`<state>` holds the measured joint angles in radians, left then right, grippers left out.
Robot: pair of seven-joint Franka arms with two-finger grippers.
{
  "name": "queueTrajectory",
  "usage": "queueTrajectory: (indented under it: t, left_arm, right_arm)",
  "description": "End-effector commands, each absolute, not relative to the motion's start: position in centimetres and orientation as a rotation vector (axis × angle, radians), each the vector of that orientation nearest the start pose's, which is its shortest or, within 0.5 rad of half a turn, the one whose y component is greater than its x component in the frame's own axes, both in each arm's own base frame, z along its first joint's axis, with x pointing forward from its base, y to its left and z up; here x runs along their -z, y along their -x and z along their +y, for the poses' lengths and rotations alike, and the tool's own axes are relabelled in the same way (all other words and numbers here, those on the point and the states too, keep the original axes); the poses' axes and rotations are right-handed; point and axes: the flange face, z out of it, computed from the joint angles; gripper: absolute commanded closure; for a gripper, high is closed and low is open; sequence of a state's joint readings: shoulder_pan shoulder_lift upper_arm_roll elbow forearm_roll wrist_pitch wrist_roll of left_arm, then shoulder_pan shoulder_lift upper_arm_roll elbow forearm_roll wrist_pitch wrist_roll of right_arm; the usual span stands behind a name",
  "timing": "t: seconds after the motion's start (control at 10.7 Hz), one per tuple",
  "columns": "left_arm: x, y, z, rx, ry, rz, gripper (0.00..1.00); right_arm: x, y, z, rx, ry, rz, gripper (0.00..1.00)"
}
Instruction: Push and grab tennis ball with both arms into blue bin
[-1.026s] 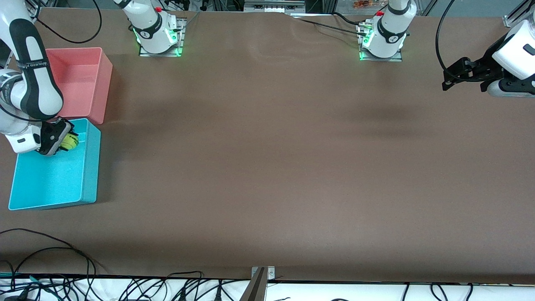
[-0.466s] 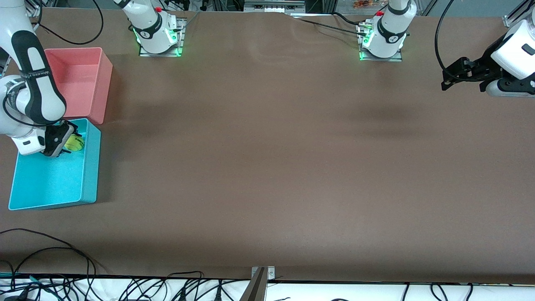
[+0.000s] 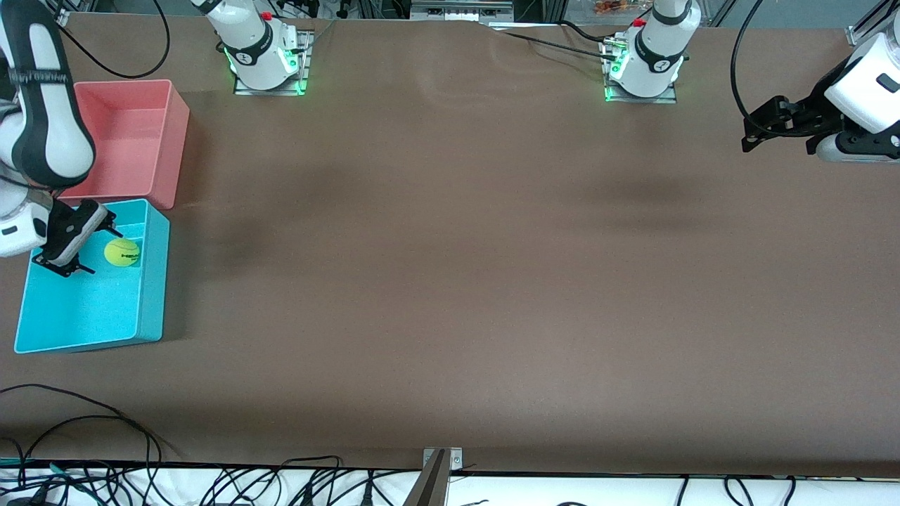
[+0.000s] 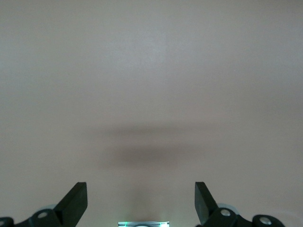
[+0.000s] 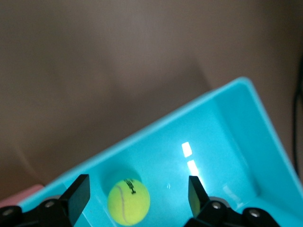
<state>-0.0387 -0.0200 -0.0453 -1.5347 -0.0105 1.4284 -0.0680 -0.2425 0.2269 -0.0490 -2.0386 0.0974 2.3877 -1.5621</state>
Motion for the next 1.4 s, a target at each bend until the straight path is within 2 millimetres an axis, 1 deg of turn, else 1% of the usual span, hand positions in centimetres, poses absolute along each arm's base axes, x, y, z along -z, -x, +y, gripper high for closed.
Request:
queueTrajectory:
  t: [0.0,0.09,0.19,0.28,0.37,0.47,0.56,0.65,0.75,0.84,0.93,1.03,1.12,1.21,1.31]
  left_arm:
    - [-64.3,-52.9,-5.0,-0.121,3.151,0.027,0.00]
    - [-64.3,-52.9,-5.0,-0.120,3.150,0.029,0.00]
    - [-64.3,-52.9,-5.0,-0.123,3.151,0.027,0.00]
    - [-64.3,-52.8,-5.1,-0.121,3.151,0.030,0.00]
    - [-64.3,-52.8,-5.1,-0.126,3.152,0.030,0.00]
    - [-64.3,-52.8,-5.0,-0.123,3.153,0.027,0.00]
    - [-64.3,-52.8,-5.0,-0.123,3.153,0.027,0.00]
    - [-64.3,-52.8,-5.0,-0.124,3.156,0.030,0.00]
    - [-64.4,-52.8,-5.0,-0.121,3.155,0.030,0.00]
    - [-64.9,-52.9,-5.0,-0.102,3.158,0.033,0.00]
    - [-65.0,-52.9,-4.9,-0.100,3.160,0.031,0.00]
    - [-65.0,-52.9,-5.0,-0.100,3.158,0.033,0.00]
    - [-65.0,-52.9,-4.9,-0.100,3.158,0.031,0.00]
    - [-65.0,-52.9,-4.7,-0.102,3.158,0.026,0.00]
    - [-64.9,-52.9,-4.6,-0.107,3.158,0.023,0.00]
  right_arm:
    - [-42.7,-54.1,-8.3,0.325,2.708,-1.701,0.00]
    - [-44.5,-53.8,-5.9,0.336,2.759,-1.595,0.00]
    - [-45.4,-53.5,-4.5,0.328,2.816,-1.455,0.00]
    - [-45.1,-53.1,-3.9,0.267,2.851,-1.299,0.00]
    - [-45.4,-53.1,-3.3,0.260,2.874,-1.177,0.00]
    - [-46.3,-53.1,-2.7,0.290,2.903,-1.037,0.00]
    - [-47.2,-53.5,-1.1,0.307,2.927,-0.937,0.00]
    - [-48.2,-53.7,0.1,0.286,2.932,-0.873,0.00]
    - [-50.1,-54.1,0.6,0.264,2.935,-0.828,0.00]
    - [-52.2,-54.7,0.9,0.269,2.950,-0.772,0.00]
    - [-53.7,-55.7,1.0,0.261,2.956,-0.787,0.00]
    - [-53.8,-55.9,1.5,0.210,2.968,-0.819,0.00]
    - [-54.3,-55.8,2.0,0.208,3.000,-0.822,0.00]
    - [-54.8,-55.7,2.2,0.183,3.032,-0.686,0.00]
    - [-55.6,-55.5,2.2,0.149,3.051,-0.476,0.00]
